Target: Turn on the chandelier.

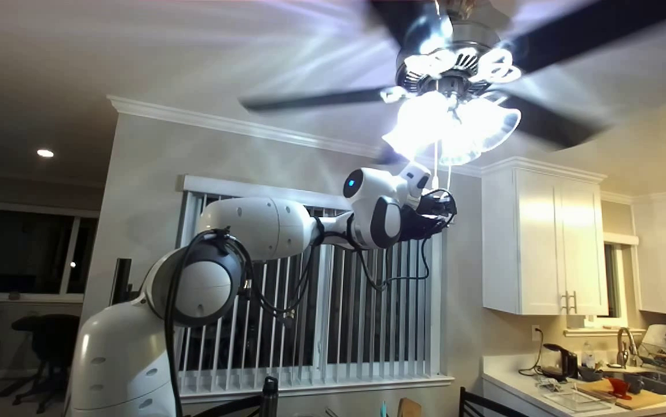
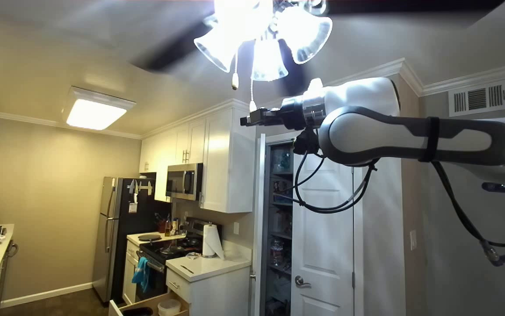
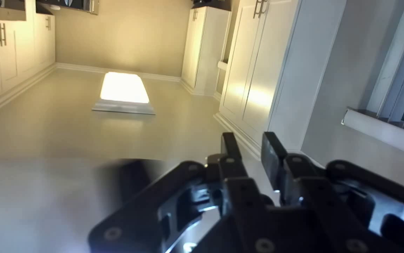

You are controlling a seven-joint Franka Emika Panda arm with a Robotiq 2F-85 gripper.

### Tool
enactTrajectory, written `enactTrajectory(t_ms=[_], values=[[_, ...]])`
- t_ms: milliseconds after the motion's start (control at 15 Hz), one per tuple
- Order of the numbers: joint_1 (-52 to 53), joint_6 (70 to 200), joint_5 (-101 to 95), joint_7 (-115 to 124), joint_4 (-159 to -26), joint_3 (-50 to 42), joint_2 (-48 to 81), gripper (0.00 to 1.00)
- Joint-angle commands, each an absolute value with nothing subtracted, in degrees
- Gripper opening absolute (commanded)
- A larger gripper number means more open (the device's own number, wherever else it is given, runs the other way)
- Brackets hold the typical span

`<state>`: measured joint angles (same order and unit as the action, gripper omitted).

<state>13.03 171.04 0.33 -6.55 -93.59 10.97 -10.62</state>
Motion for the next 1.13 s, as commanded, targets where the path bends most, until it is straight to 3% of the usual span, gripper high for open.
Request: enactTrajectory(t_ms=[0, 467, 1067], values=[[13.5, 170.1, 1.0, -7.7, -97.6, 10.4, -11.9, 0.57], [13.4, 168.7, 1.1, -7.5, -101.4, 10.0, -12.4, 0.98], [13.1, 168.6, 0.3, -6.5, -100.1, 10.2, -11.0, 1.00]])
